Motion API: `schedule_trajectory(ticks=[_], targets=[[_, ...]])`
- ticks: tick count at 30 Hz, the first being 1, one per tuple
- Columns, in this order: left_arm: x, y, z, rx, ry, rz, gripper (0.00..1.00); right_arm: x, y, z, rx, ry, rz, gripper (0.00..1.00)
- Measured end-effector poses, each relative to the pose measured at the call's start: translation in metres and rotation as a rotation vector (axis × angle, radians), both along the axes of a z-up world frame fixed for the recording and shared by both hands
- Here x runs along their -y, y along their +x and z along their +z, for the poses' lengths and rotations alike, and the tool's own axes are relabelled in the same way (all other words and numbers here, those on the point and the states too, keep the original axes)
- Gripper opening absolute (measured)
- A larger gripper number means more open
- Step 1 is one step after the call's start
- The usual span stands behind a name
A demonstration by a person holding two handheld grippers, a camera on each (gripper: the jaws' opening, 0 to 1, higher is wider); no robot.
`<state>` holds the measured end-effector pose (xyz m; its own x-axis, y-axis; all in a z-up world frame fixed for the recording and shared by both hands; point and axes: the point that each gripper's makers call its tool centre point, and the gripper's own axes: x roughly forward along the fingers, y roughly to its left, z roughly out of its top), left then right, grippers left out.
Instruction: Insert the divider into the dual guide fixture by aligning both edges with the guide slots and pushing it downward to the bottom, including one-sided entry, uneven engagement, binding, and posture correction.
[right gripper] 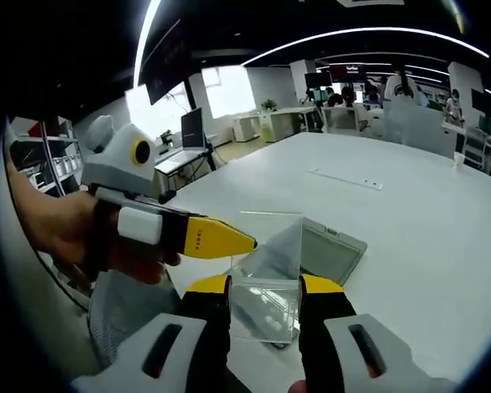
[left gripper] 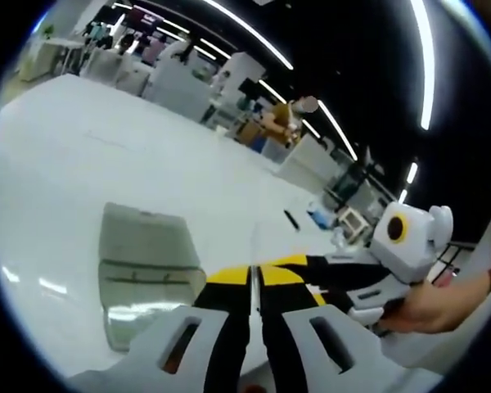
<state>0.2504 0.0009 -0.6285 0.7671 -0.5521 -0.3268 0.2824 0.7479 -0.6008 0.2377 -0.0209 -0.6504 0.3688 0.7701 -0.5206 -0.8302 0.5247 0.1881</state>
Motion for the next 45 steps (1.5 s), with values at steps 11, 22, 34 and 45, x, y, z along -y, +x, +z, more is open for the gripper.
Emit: schedule_trajectory(ticks=[11, 22, 34, 45], targets=[[-0.0016, -0.0005, -0.0036, -0.022, -0.041, 0.020, 0.00, -0.0017, -0.0013, -0.0037, -0.013, -0.001, -0.013, 0.27], [-0.0014, -0.0009, -0.0050, -0.014, -0.039, 0.012, 0.00, -0.0022, -0.0017, -0.0062, -0.025, 0.006, -0.023, 0.28], [-0.0018, -0.0023, -0.0044, -0.015, -0.044, 0.011, 0.00, -0.0029, -0.0031, -0.0059, -0.024, 0.007, -0.016, 0.29], [-0.0028, -0.0027, -0.0024, -0.002, -0.053, 0.008, 0.00, -0.0060, -0.0061, -0.0060, -0.045, 0.026, 0.006, 0.32]])
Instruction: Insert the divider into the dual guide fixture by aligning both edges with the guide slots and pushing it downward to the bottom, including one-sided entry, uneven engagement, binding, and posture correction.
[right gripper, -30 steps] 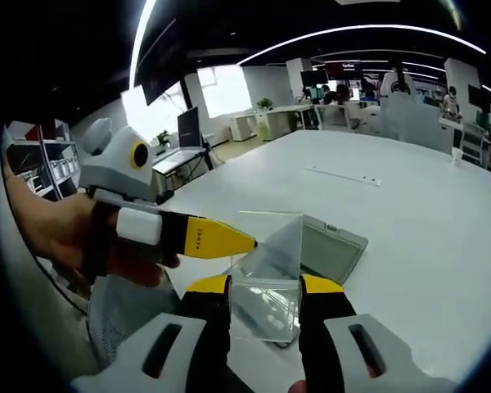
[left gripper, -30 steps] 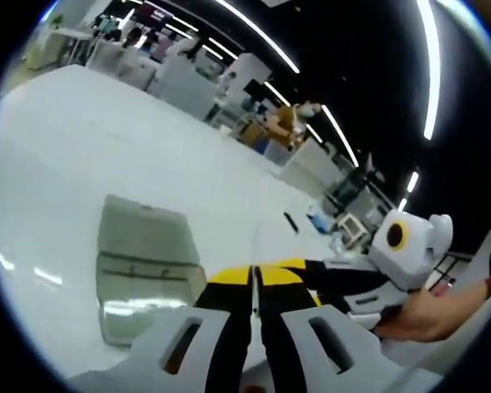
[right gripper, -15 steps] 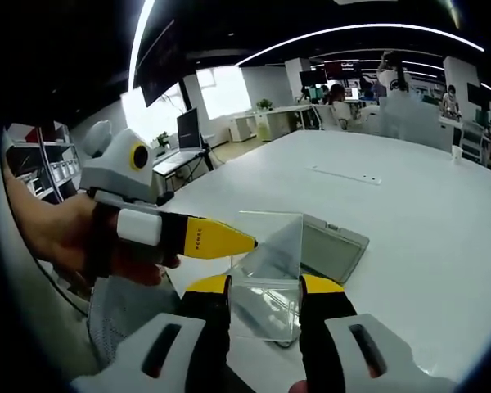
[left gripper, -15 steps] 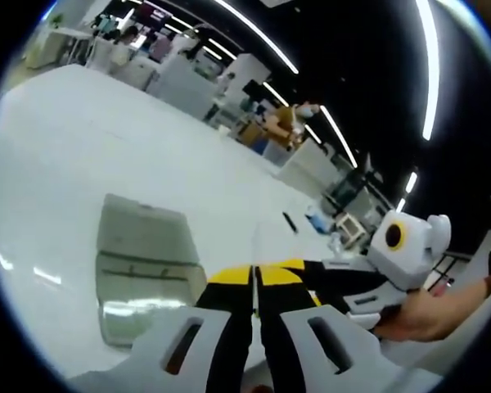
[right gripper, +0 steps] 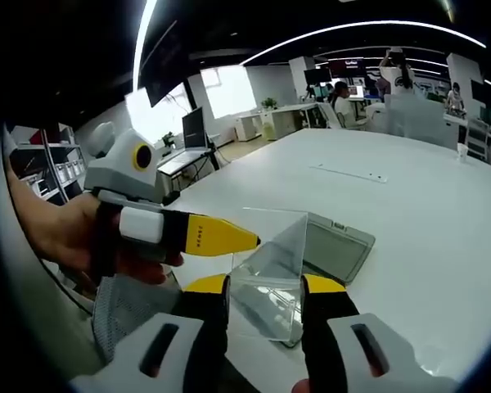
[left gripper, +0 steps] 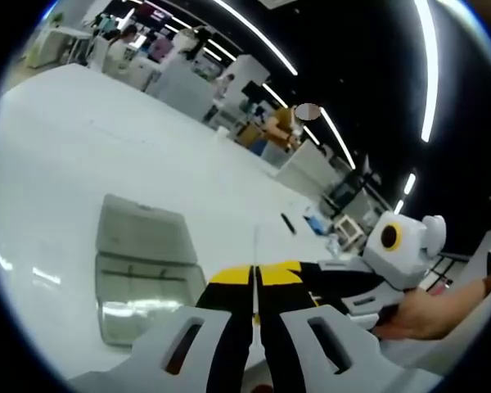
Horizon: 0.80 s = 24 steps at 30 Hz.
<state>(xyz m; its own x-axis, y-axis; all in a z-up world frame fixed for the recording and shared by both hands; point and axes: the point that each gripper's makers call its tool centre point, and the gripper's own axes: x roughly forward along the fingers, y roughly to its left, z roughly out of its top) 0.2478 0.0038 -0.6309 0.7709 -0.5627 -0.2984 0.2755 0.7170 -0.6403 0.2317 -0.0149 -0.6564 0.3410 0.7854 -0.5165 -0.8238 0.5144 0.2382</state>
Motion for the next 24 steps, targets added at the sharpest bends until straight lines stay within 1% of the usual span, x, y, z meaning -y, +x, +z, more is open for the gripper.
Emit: schedule_trajectory(ticks=[4, 12, 24], targets=[[0.001, -0.001, 0.001, 0.008, 0.006, -0.010, 0.00, 0.000, -0.001, -0.001, 0.001, -0.004, 0.008, 0.33], [-0.003, -0.003, 0.001, 0.015, 0.020, -0.019, 0.00, 0.008, 0.000, 0.002, 0.004, 0.002, 0.022, 0.34], [-0.003, -0.008, 0.005, 0.030, 0.017, -0.049, 0.00, 0.015, 0.001, 0.007, 0.013, 0.007, 0.047, 0.34]])
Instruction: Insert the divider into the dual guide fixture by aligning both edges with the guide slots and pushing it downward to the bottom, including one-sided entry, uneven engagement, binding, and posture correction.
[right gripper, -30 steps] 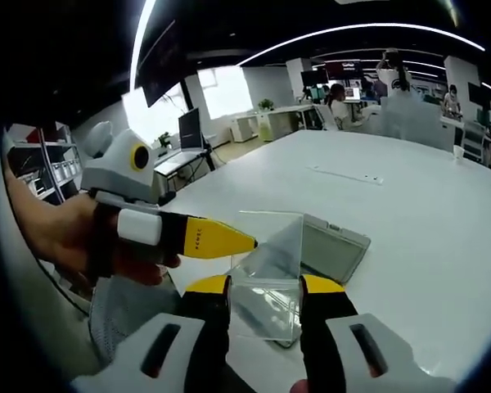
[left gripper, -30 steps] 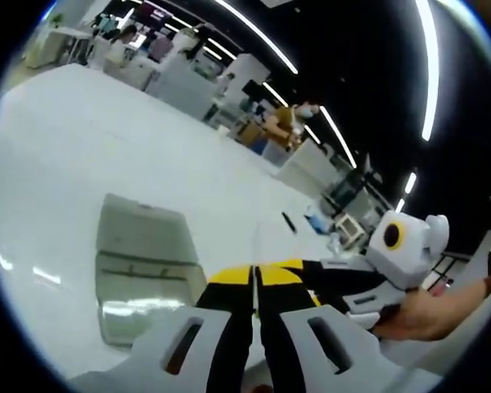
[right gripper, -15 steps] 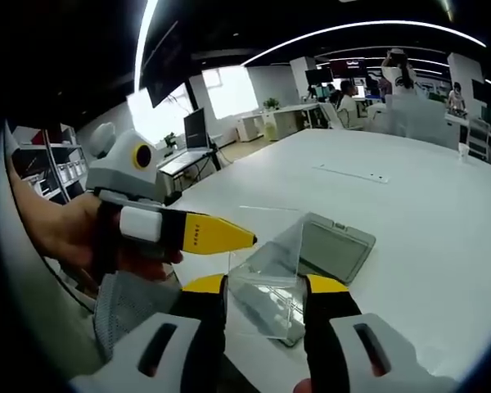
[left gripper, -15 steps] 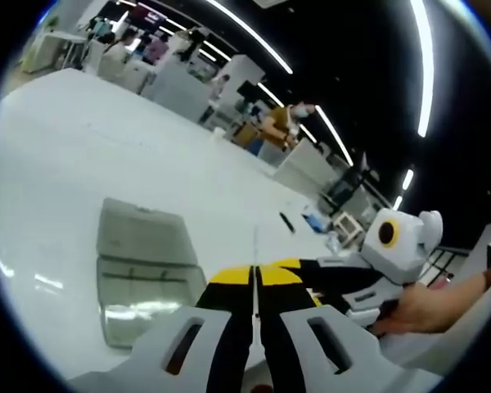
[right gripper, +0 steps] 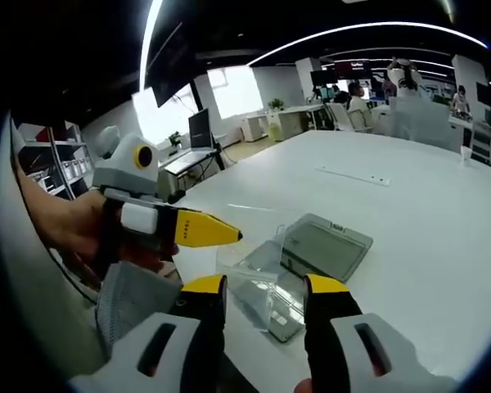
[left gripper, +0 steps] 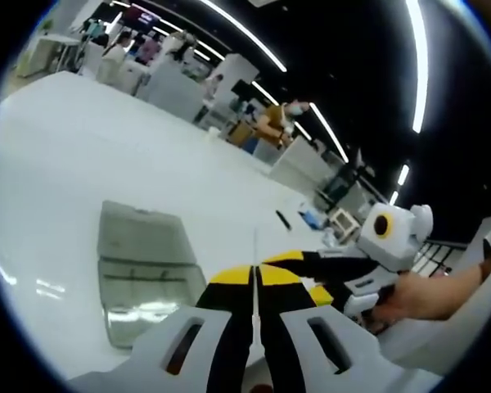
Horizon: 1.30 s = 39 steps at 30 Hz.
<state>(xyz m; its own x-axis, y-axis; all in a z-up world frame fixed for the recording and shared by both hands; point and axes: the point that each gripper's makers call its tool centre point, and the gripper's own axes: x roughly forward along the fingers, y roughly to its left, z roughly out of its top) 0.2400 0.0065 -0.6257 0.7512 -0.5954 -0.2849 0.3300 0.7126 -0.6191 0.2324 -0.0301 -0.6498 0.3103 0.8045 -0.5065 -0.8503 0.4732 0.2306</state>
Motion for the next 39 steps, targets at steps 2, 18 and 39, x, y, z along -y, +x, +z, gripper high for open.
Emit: schedule_trajectory(ticks=[2, 18, 39], targets=[[0.000, -0.001, 0.001, 0.000, -0.002, -0.009, 0.00, 0.001, -0.001, 0.001, 0.005, 0.004, 0.015, 0.33], [0.007, -0.014, 0.001, 0.019, 0.063, -0.171, 0.00, 0.010, 0.013, 0.018, 0.146, -0.094, 0.213, 0.29], [0.014, -0.019, 0.001, 0.050, 0.135, -0.285, 0.00, -0.003, 0.011, 0.034, 0.239, -0.142, 0.413, 0.24]])
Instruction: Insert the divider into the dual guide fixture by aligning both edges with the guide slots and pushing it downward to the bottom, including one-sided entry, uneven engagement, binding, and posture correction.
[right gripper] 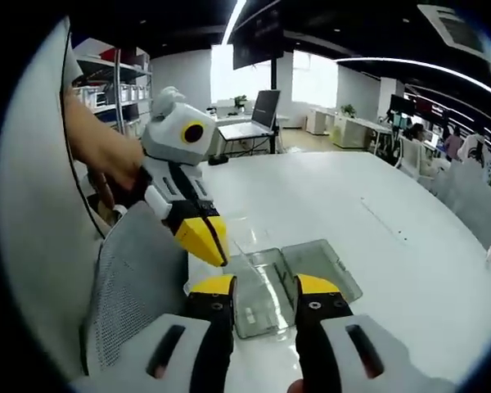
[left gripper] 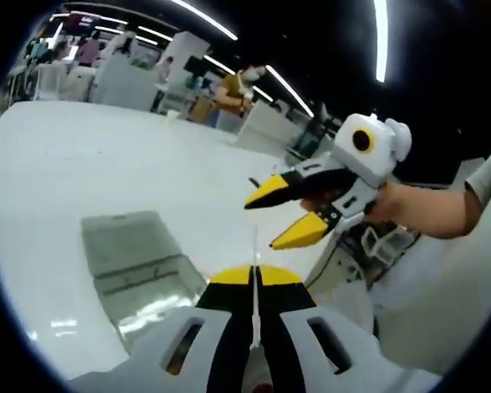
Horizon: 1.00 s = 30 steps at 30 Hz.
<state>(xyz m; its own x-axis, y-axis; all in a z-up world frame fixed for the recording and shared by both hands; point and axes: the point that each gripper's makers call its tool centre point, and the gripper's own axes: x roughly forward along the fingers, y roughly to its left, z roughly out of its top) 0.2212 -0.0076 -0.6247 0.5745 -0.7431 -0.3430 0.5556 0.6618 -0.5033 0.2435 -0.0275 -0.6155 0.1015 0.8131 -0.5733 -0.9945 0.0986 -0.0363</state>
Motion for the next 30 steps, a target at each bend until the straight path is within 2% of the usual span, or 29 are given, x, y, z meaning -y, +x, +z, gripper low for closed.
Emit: schedule_trajectory(ticks=[12, 30], targets=[[0.001, 0.001, 0.002, 0.009, -0.007, -0.013, 0.00, 0.002, -0.001, -0.003, -0.004, -0.008, 0.024, 0.23], [0.001, 0.001, 0.013, 0.039, -0.051, -0.041, 0.00, 0.007, -0.006, -0.012, -0.064, -0.001, 0.042, 0.22]])
